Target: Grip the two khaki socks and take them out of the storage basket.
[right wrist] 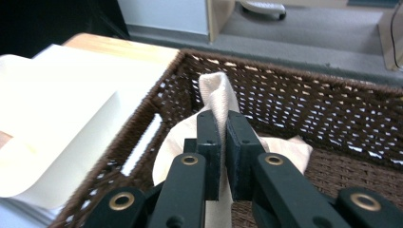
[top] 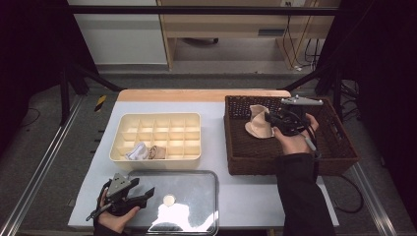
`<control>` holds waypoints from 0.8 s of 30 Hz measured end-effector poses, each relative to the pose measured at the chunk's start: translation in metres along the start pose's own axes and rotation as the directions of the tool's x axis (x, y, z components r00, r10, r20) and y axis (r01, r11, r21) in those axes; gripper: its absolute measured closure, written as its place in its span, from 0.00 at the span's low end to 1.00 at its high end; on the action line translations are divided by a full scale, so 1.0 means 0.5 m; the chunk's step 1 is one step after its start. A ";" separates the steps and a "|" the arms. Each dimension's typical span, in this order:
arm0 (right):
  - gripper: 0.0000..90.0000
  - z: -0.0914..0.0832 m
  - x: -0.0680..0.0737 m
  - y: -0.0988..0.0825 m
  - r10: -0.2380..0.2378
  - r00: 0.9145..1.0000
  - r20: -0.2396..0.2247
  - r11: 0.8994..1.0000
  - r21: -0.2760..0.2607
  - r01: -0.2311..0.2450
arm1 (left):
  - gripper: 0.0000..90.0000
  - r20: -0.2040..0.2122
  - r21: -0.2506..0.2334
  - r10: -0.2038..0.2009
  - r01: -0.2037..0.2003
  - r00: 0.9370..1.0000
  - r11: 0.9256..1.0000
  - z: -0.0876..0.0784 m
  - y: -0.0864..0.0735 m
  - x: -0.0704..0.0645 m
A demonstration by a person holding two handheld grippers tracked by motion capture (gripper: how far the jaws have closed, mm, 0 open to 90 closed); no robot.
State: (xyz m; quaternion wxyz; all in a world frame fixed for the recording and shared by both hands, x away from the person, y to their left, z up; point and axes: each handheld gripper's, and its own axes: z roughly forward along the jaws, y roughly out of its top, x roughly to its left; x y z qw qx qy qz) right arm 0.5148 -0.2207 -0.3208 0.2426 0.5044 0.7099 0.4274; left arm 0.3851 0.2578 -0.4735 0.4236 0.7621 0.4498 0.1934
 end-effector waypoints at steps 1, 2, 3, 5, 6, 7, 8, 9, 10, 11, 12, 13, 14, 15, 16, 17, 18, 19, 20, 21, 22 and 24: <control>0.95 -0.007 0.003 0.000 -0.003 1.000 -0.007 1.000 -0.006 0.003 | 0.32 0.000 0.000 0.000 0.000 1.000 1.000 0.000 0.000 0.000; 0.95 -0.013 0.006 0.000 -0.007 1.000 -0.015 1.000 -0.014 0.007 | 0.32 0.001 0.001 0.000 0.000 1.000 1.000 0.000 0.000 0.000; 0.95 -0.019 0.010 0.000 -0.014 1.000 -0.023 1.000 -0.020 0.014 | 0.32 0.001 0.002 0.000 0.000 1.000 1.000 0.001 0.000 0.000; 0.95 -0.031 0.019 0.000 -0.027 0.999 -0.036 0.999 -0.029 0.026 | 0.32 0.001 0.004 0.000 0.000 1.000 1.000 0.001 0.000 0.000; 0.95 -0.038 0.023 0.001 -0.033 0.998 -0.047 0.999 -0.037 0.031 | 0.32 0.001 0.004 0.000 0.000 1.000 1.000 0.001 0.000 0.001; 0.95 -0.045 0.027 0.002 -0.036 0.998 -0.061 0.998 -0.045 0.033 | 0.32 0.002 0.004 -0.001 0.001 1.000 1.000 0.001 0.000 0.001; 0.95 -0.055 0.032 0.003 -0.038 0.997 -0.072 0.998 -0.058 0.034 | 0.32 0.002 0.004 -0.001 0.001 1.000 1.000 0.001 0.000 0.001; 0.95 -0.062 0.036 0.003 -0.043 0.996 -0.078 0.997 -0.067 0.038 | 0.32 0.002 0.004 -0.001 0.001 1.000 1.000 0.001 0.000 0.001; 0.95 -0.067 0.040 0.003 -0.049 0.996 -0.080 0.996 -0.072 0.043 | 0.32 0.002 0.005 -0.001 0.001 1.000 1.000 0.002 0.000 0.001; 0.95 -0.073 0.044 0.003 -0.058 0.995 -0.085 0.996 -0.080 0.051 | 0.32 0.001 0.005 -0.001 0.001 1.000 1.000 0.002 0.000 0.001; 0.95 -0.078 0.048 0.002 -0.064 0.994 -0.092 0.995 -0.088 0.056 | 0.32 0.001 0.004 -0.001 0.001 1.000 1.000 0.001 0.000 0.000; 0.95 -0.083 0.052 0.001 -0.066 0.993 -0.100 0.994 -0.096 0.056 | 0.32 0.001 0.005 -0.001 0.001 1.000 1.000 0.001 0.000 0.000; 0.95 -0.088 0.056 0.000 -0.070 0.992 -0.108 0.993 -0.101 0.059 | 0.32 0.001 0.005 -0.001 0.001 1.000 1.000 0.002 0.000 0.001; 0.95 -0.092 0.061 -0.002 -0.075 0.990 -0.116 0.992 -0.106 0.063 | 0.32 0.001 0.005 -0.002 0.002 1.000 1.000 0.001 0.000 0.001; 0.95 -0.096 0.066 -0.004 -0.083 0.989 -0.124 0.992 -0.110 0.069 | 0.32 0.001 0.004 -0.002 0.002 1.000 1.000 0.001 0.000 0.001; 0.95 -0.101 0.074 -0.006 -0.091 0.987 -0.134 0.990 -0.117 0.075 | 0.32 0.001 0.004 -0.002 0.002 1.000 1.000 0.001 0.001 0.001; 0.95 -0.103 0.078 -0.008 -0.096 0.985 -0.142 0.989 -0.122 0.079 | 0.32 0.001 0.003 -0.001 0.001 1.000 1.000 0.001 0.001 0.001; 0.95 -0.106 0.085 -0.010 -0.104 0.983 -0.152 0.988 -0.127 0.085 | 0.32 0.001 0.003 -0.001 0.001 1.000 1.000 0.001 0.001 0.001; 0.95 -0.109 0.092 -0.012 -0.113 0.981 -0.160 0.987 -0.132 0.092 | 0.32 0.002 0.004 0.000 0.000 1.000 1.000 0.001 0.001 0.001; 0.95 -0.112 0.100 -0.015 -0.123 0.977 -0.175 0.986 -0.137 0.100 | 0.32 0.001 0.003 -0.001 0.001 1.000 1.000 0.001 0.001 0.001; 0.95 -0.114 0.107 -0.018 -0.130 0.974 -0.187 0.985 -0.135 0.105 | 0.32 0.001 0.002 -0.001 0.001 1.000 1.000 0.001 0.001 0.001; 0.95 -0.118 0.120 -0.022 -0.144 0.967 -0.209 0.983 -0.144 0.116 | 0.32 0.001 0.001 -0.002 0.002 1.000 1.000 0.000 0.001 0.001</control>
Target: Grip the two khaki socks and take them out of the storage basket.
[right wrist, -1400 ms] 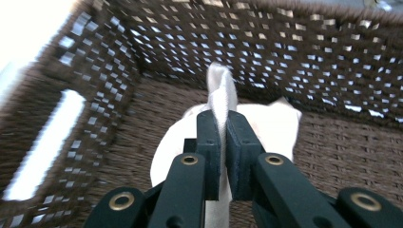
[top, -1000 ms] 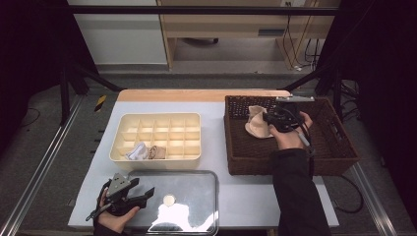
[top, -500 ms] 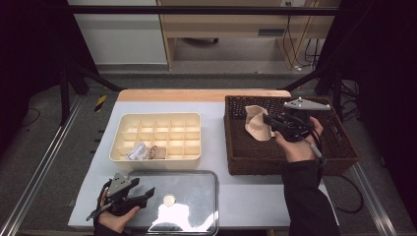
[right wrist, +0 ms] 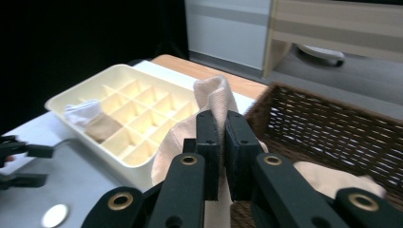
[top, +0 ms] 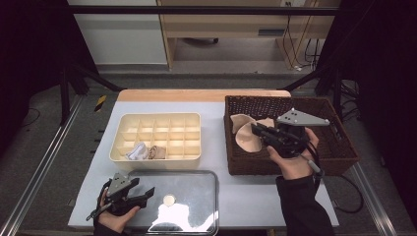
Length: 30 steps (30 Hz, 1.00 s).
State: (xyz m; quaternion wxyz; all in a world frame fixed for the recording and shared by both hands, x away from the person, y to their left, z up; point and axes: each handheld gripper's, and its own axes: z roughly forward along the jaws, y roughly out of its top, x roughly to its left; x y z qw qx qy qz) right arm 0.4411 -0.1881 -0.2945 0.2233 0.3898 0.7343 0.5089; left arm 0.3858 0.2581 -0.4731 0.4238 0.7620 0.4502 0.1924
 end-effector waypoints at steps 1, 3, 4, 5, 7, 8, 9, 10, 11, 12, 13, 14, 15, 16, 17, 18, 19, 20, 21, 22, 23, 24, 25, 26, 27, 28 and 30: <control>0.95 0.000 0.007 -0.001 -0.003 1.000 -0.012 1.000 -0.004 0.003 | 0.32 0.000 -0.001 -0.001 0.001 1.000 1.000 0.000 0.000 0.000; 0.95 0.000 0.019 -0.004 -0.009 0.999 -0.033 1.000 -0.009 0.009 | 0.32 0.000 -0.002 -0.001 0.001 1.000 1.000 -0.001 0.000 0.000; 0.95 0.000 0.026 -0.007 -0.016 0.999 -0.047 1.000 -0.011 0.015 | 0.32 0.001 -0.003 -0.001 0.001 1.000 1.000 -0.001 0.000 0.000; 0.95 0.002 0.035 -0.010 -0.020 0.998 -0.063 1.000 -0.013 0.019 | 0.32 0.000 -0.003 -0.001 0.001 1.000 1.000 -0.001 0.000 0.000; 0.95 0.005 0.049 -0.016 -0.030 0.996 -0.080 1.000 -0.011 0.029 | 0.32 0.001 -0.001 0.000 0.000 1.000 1.000 0.000 0.001 0.000; 0.95 0.008 0.057 -0.019 -0.034 0.995 -0.092 0.999 -0.004 0.034 | 0.32 0.001 0.000 0.001 -0.001 1.000 1.000 0.000 0.001 0.000; 0.95 0.012 0.065 -0.023 -0.041 0.994 -0.104 0.999 0.001 0.042 | 0.32 0.001 -0.001 0.000 0.000 1.000 1.000 0.000 0.001 0.000; 0.95 0.015 0.073 -0.028 -0.046 0.992 -0.116 0.999 0.005 0.047 | 0.32 0.002 -0.001 0.000 0.000 1.000 1.000 0.000 0.001 0.000; 0.95 0.019 0.080 -0.032 -0.050 0.990 -0.128 0.999 0.010 0.052 | 0.32 0.002 -0.001 0.001 -0.001 1.000 1.000 0.000 0.001 0.000; 0.95 0.023 0.087 -0.037 -0.052 0.989 -0.141 0.998 0.014 0.055 | 0.32 0.002 -0.001 0.001 -0.001 1.000 1.000 0.000 0.001 0.000; 0.95 0.027 0.094 -0.041 -0.052 0.987 -0.155 0.998 0.019 0.055 | 0.32 0.002 -0.001 0.001 -0.001 1.000 1.000 -0.001 0.001 0.000; 0.95 0.032 0.100 -0.046 -0.052 0.984 -0.170 0.998 0.024 0.057 | 0.32 0.002 -0.002 0.000 0.000 1.000 1.000 -0.001 0.001 0.000; 0.95 0.037 0.106 -0.051 -0.051 0.982 -0.184 0.998 0.034 0.058 | 0.32 0.002 -0.003 0.001 -0.001 1.000 1.000 -0.001 0.001 0.000; 0.95 0.043 0.114 -0.059 -0.053 0.979 -0.195 0.997 0.042 0.063 | 0.32 0.002 -0.003 0.001 -0.001 1.000 1.000 -0.001 0.001 0.000; 0.95 0.047 0.119 -0.064 -0.056 0.978 -0.201 0.997 0.050 0.067 | 0.32 0.001 -0.003 0.001 -0.001 1.000 1.000 -0.002 0.001 0.000; 0.95 0.053 0.125 -0.070 -0.056 0.976 -0.208 0.996 0.060 0.070 | 0.32 0.002 -0.004 0.001 -0.001 1.000 1.000 -0.001 0.001 -0.001; 0.95 0.061 0.132 -0.080 -0.058 0.974 -0.219 0.995 0.070 0.075 | 0.32 0.002 -0.003 0.001 -0.001 1.000 1.000 -0.001 0.001 0.000; 0.95 0.066 0.136 -0.086 -0.059 0.972 -0.227 0.994 0.080 0.079 | 0.32 0.002 -0.004 0.001 -0.001 1.000 1.000 -0.002 0.001 0.000; 0.95 0.074 0.143 -0.095 -0.059 0.969 -0.238 0.992 0.095 0.084 | 0.32 0.001 -0.004 0.002 -0.002 1.000 1.000 -0.002 0.001 0.000; 0.95 0.078 0.146 -0.101 -0.058 0.968 -0.243 0.991 0.101 0.084 | 0.32 0.001 -0.004 0.000 0.000 1.000 1.000 -0.002 0.001 0.000; 0.95 0.084 0.151 -0.109 -0.056 0.966 -0.251 0.990 0.110 0.086 | 0.32 0.001 -0.006 0.000 0.000 1.000 1.000 -0.002 0.001 0.001; 0.95 0.089 0.155 -0.116 -0.058 0.964 -0.259 0.989 0.118 0.091 | 0.32 0.001 -0.006 -0.001 0.001 1.000 1.000 -0.002 0.001 0.001; 0.95 0.095 0.160 -0.123 -0.057 0.962 -0.267 0.988 0.123 0.093 | 0.32 0.000 -0.005 0.001 -0.001 1.000 1.000 -0.002 0.001 0.001; 0.95 0.098 0.163 -0.127 -0.057 0.961 -0.272 0.987 0.126 0.095 | 0.32 0.001 -0.005 0.001 -0.001 1.000 1.000 -0.002 0.001 0.000; 0.95 0.101 0.167 -0.133 -0.056 0.960 -0.276 0.987 0.128 0.094 | 0.32 0.000 -0.005 0.001 -0.001 1.000 1.000 -0.002 0.001 0.000; 0.95 0.104 0.170 -0.138 -0.053 0.958 -0.281 0.987 0.132 0.093 | 0.32 0.000 -0.004 0.003 -0.003 1.000 1.000 -0.002 0.001 0.000; 0.95 0.110 0.175 -0.149 -0.051 0.956 -0.290 0.986 0.139 0.095 | 0.32 -0.001 -0.004 0.003 -0.003 1.000 1.000 -0.002 0.001 0.000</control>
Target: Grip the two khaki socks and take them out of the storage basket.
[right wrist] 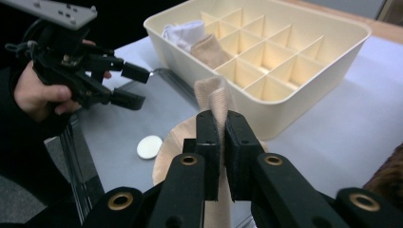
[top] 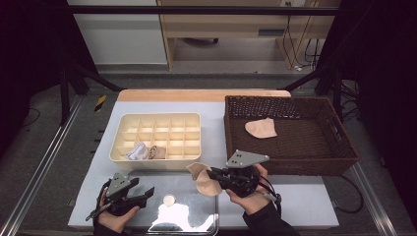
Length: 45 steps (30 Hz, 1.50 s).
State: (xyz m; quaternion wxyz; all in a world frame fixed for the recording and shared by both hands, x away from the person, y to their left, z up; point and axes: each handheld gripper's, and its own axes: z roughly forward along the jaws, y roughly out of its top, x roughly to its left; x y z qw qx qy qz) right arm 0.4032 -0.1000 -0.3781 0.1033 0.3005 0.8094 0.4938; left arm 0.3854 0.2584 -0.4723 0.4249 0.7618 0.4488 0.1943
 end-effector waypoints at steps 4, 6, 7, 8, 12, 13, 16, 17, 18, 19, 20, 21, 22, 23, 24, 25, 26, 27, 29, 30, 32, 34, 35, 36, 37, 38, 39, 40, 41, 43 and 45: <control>0.95 0.015 0.004 -0.020 0.007 1.000 -0.011 1.000 0.007 -0.006 | 0.32 0.000 -0.001 -0.002 0.002 1.000 1.000 0.000 0.000 0.000; 0.95 0.024 0.006 -0.027 0.009 1.000 -0.016 1.000 0.024 -0.008 | 0.32 0.000 -0.003 -0.003 0.003 1.000 1.000 -0.001 0.000 0.000; 0.95 0.030 0.008 -0.032 0.010 1.000 -0.019 1.000 0.028 -0.009 | 0.32 0.000 -0.003 -0.003 0.003 1.000 1.000 -0.001 0.000 0.001; 0.95 0.033 0.008 -0.035 0.009 1.000 -0.025 0.999 0.035 -0.008 | 0.32 0.000 -0.003 -0.004 0.004 1.000 1.000 -0.001 0.000 0.001; 0.95 0.053 0.013 -0.052 0.013 0.999 -0.038 0.998 0.063 -0.011 | 0.32 0.000 -0.004 -0.004 0.004 1.000 1.000 -0.002 0.000 0.000; 0.95 0.057 0.014 -0.056 0.020 0.999 -0.043 0.997 0.071 -0.017 | 0.32 0.000 -0.004 -0.004 0.004 1.000 1.000 -0.002 0.000 0.001; 0.95 0.068 0.014 -0.070 0.040 0.997 -0.060 0.996 0.088 -0.034 | 0.32 0.001 -0.006 -0.006 0.006 1.000 1.000 -0.003 0.000 0.001; 0.95 0.070 0.014 -0.073 0.045 0.997 -0.063 0.995 0.092 -0.039 | 0.32 0.001 -0.006 -0.006 0.006 1.000 1.000 -0.003 0.000 0.002; 0.95 0.074 0.014 -0.078 0.051 0.996 -0.067 0.994 0.097 -0.044 | 0.32 0.000 -0.005 -0.006 0.006 1.000 1.000 -0.003 0.000 0.002; 0.95 0.078 0.014 -0.083 0.054 0.996 -0.069 0.993 0.106 -0.046 | 0.33 0.001 -0.004 -0.005 0.005 1.000 1.000 -0.003 0.000 0.002; 0.95 0.081 0.013 -0.087 0.057 0.996 -0.070 0.993 0.111 -0.049 | 0.33 0.001 -0.005 -0.005 0.005 1.000 1.000 -0.003 0.000 0.002; 0.95 0.085 0.012 -0.093 0.060 0.996 -0.067 0.992 0.119 -0.052 | 0.33 0.001 -0.005 -0.005 0.005 1.000 1.000 -0.003 0.000 0.002; 0.95 0.091 0.011 -0.099 0.068 0.995 -0.072 0.990 0.126 -0.058 | 0.33 0.003 -0.005 -0.005 0.005 1.000 1.000 -0.003 0.000 0.003; 0.95 0.097 0.010 -0.106 0.073 0.995 -0.072 0.988 0.139 -0.063 | 0.33 0.003 -0.005 -0.005 0.005 1.000 1.000 -0.003 0.000 0.003; 0.95 0.101 0.010 -0.110 0.075 0.995 -0.070 0.987 0.150 -0.063 | 0.33 0.003 -0.006 -0.006 0.006 1.000 1.000 -0.003 0.000 0.003; 0.95 0.106 0.010 -0.116 0.075 0.995 -0.067 0.985 0.163 -0.063 | 0.33 0.004 -0.007 -0.006 0.006 1.000 1.000 -0.003 0.000 0.003; 0.94 0.108 0.009 -0.118 0.072 0.995 -0.064 0.984 0.168 -0.061 | 0.33 0.004 -0.007 -0.006 0.006 1.000 1.000 -0.003 0.000 0.003; 0.94 0.111 0.009 -0.121 0.073 0.995 -0.061 0.984 0.169 -0.062 | 0.33 0.005 -0.007 -0.007 0.007 1.000 1.000 -0.003 0.000 0.003; 0.94 0.116 0.009 -0.127 0.071 0.996 -0.053 0.982 0.177 -0.060 | 0.33 0.005 -0.008 -0.008 0.008 1.000 1.000 -0.003 0.000 0.003; 0.93 0.119 0.010 -0.130 0.065 0.997 -0.049 0.981 0.184 -0.055 | 0.33 0.004 -0.010 -0.007 0.008 1.000 1.000 -0.004 0.001 0.003; 0.91 0.125 0.011 -0.135 0.047 0.998 -0.031 0.981 0.192 -0.040 | 0.33 0.005 -0.011 -0.010 0.010 1.000 1.000 -0.004 0.001 0.003; 0.89 0.129 0.009 -0.139 0.044 0.999 -0.024 0.979 0.202 -0.039 | 0.33 0.006 -0.009 -0.011 0.011 1.000 1.000 -0.004 0.001 0.003; 0.87 0.131 0.008 -0.141 0.041 0.999 -0.015 0.978 0.205 -0.037 | 0.33 0.005 -0.009 -0.008 0.008 1.000 1.000 -0.003 0.001 0.003; 0.86 0.133 0.009 -0.143 0.041 0.999 -0.011 0.978 0.207 -0.038 | 0.33 0.005 -0.007 -0.007 0.007 1.000 1.000 -0.003 0.001 0.003; 0.85 0.133 0.009 -0.144 0.041 0.999 -0.011 0.978 0.205 -0.038 | 0.33 0.005 -0.006 -0.008 0.008 1.000 1.000 -0.003 0.000 0.003; 0.84 0.135 0.011 -0.146 0.042 0.999 -0.012 0.977 0.208 -0.039 | 0.33 0.005 -0.005 -0.007 0.007 1.000 1.000 -0.003 0.000 0.003; 0.82 0.136 0.012 -0.146 0.037 0.999 -0.012 0.977 0.211 -0.034 | 0.33 0.005 -0.006 -0.007 0.007 1.000 1.000 -0.003 0.000 0.003; 0.80 0.137 0.013 -0.147 0.034 0.999 -0.012 0.977 0.209 -0.031 | 0.33 0.004 -0.007 -0.008 0.008 1.000 1.000 -0.003 0.000 0.003; 0.78 0.137 0.014 -0.147 0.033 0.999 -0.011 0.978 0.205 -0.030 | 0.33 0.005 -0.008 -0.012 0.012 1.000 1.000 -0.003 0.000 0.003; 0.76 0.133 0.012 -0.145 0.038 0.999 -0.010 0.981 0.193 -0.035 | 0.33 0.006 -0.008 -0.012 0.012 1.000 1.000 -0.003 0.000 0.004; 0.74 0.127 0.011 -0.141 0.046 0.999 -0.009 0.983 0.177 -0.043 | 0.33 0.006 -0.006 -0.012 0.012 1.000 1.000 -0.002 0.000 0.004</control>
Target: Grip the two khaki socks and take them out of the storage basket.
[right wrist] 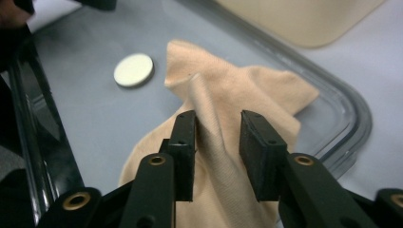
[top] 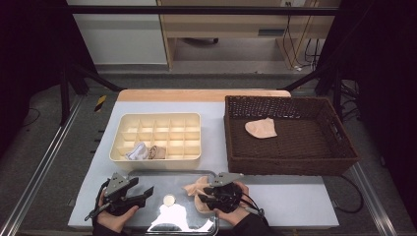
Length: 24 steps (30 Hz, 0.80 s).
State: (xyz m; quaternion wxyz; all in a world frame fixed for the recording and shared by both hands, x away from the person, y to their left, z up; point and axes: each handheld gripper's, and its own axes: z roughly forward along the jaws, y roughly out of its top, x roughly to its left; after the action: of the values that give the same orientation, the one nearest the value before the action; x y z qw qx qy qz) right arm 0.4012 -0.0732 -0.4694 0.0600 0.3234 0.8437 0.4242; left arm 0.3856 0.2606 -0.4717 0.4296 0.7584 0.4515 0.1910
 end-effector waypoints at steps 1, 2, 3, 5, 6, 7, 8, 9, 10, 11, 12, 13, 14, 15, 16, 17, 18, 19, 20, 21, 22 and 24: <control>0.72 -0.003 0.000 0.002 0.001 1.000 -0.004 1.000 -0.014 -0.001 | 0.33 0.001 0.001 0.001 -0.001 1.000 1.000 0.000 0.000 0.000; 0.71 -0.007 0.000 0.004 0.000 1.000 -0.005 1.000 -0.028 -0.001 | 0.33 0.000 0.001 0.001 -0.001 1.000 1.000 0.000 0.000 0.000; 0.71 -0.010 0.000 0.006 0.003 1.000 -0.006 0.999 -0.035 -0.003 | 0.33 0.000 0.001 0.000 0.000 1.000 1.000 0.000 0.000 0.000; 0.69 -0.017 0.000 0.010 0.002 1.000 -0.004 0.999 -0.051 -0.002 | 0.33 0.000 0.001 -0.001 0.001 1.000 1.000 0.000 0.000 0.001; 0.68 -0.019 0.000 0.011 0.000 1.000 -0.003 0.998 -0.055 0.000 | 0.33 0.000 0.000 -0.002 0.002 1.000 1.000 0.000 0.000 0.001; 0.68 -0.022 0.001 0.013 0.000 1.000 0.000 0.998 -0.059 0.000 | 0.33 0.001 0.001 -0.001 0.001 1.000 1.000 0.000 0.000 0.001; 0.68 -0.024 0.000 0.015 -0.003 1.000 0.003 0.998 -0.064 0.003 | 0.33 0.000 0.001 0.000 0.000 1.000 1.000 0.000 0.000 0.001; 0.67 -0.028 0.000 0.017 -0.002 1.000 0.005 0.997 -0.072 0.003 | 0.33 0.000 0.001 0.000 0.000 1.000 1.000 0.000 0.000 0.001; 0.66 -0.031 0.001 0.019 0.000 1.000 0.006 0.997 -0.075 0.001 | 0.33 0.000 0.002 0.000 0.000 1.000 1.000 0.000 0.000 0.001; 0.65 -0.035 0.000 0.022 -0.007 1.000 0.012 0.996 -0.085 0.008 | 0.33 0.000 0.002 0.000 0.000 1.000 1.000 0.000 0.000 0.001; 0.64 -0.039 -0.001 0.024 -0.007 1.000 0.019 0.996 -0.091 0.008 | 0.33 0.000 0.002 0.000 0.000 1.000 1.000 0.000 0.000 0.001; 0.64 -0.042 -0.001 0.026 -0.005 1.000 0.022 0.995 -0.096 0.008 | 0.33 0.000 0.001 0.000 0.000 1.000 1.000 0.000 0.000 0.001; 0.63 -0.046 -0.002 0.028 -0.006 1.000 0.028 0.995 -0.104 0.009 | 0.33 0.000 0.001 0.000 0.000 1.000 1.000 0.000 0.000 0.001; 0.62 -0.049 -0.003 0.030 -0.003 0.999 0.032 0.994 -0.110 0.006 | 0.33 0.000 0.001 0.000 0.000 1.000 1.000 0.000 0.000 0.001; 0.62 -0.053 -0.005 0.031 -0.003 0.999 0.037 0.993 -0.115 0.007 | 0.33 0.000 0.002 0.000 0.000 1.000 1.000 0.001 0.000 0.001; 0.61 -0.056 -0.006 0.033 -0.007 0.999 0.042 0.993 -0.121 0.012 | 0.33 0.000 0.003 0.001 -0.001 1.000 1.000 0.001 0.000 0.002; 0.60 -0.059 -0.007 0.034 -0.004 0.999 0.048 0.992 -0.124 0.010 | 0.33 0.000 0.002 0.000 0.000 1.000 1.000 0.000 0.000 0.002; 0.60 -0.062 -0.009 0.035 -0.001 0.999 0.050 0.992 -0.127 0.008 | 0.33 0.000 0.001 0.000 0.000 1.000 1.000 0.000 0.000 0.002; 0.59 -0.065 -0.010 0.036 0.001 0.999 0.050 0.992 -0.129 0.006 | 0.33 0.000 0.000 -0.001 0.001 1.000 1.000 0.000 0.000 0.002; 0.59 -0.066 -0.011 0.037 0.002 0.999 0.051 0.991 -0.133 0.005 | 0.33 0.000 0.000 -0.002 0.002 1.000 1.000 0.000 0.000 0.002; 0.59 -0.069 -0.011 0.039 0.002 0.999 0.054 0.991 -0.134 0.005 | 0.33 0.000 0.001 -0.003 0.003 1.000 1.000 0.000 0.000 0.002; 0.57 -0.076 -0.013 0.042 -0.001 0.998 0.061 0.989 -0.145 0.010 | 0.33 0.001 0.001 -0.002 0.002 1.000 1.000 0.000 0.000 0.002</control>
State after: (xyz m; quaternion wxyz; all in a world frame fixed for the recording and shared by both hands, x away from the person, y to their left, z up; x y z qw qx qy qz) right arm 0.4022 -0.0936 -0.4307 0.1101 0.3286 0.8093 0.4743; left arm 0.3863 0.2614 -0.4717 0.4295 0.7583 0.4521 0.1901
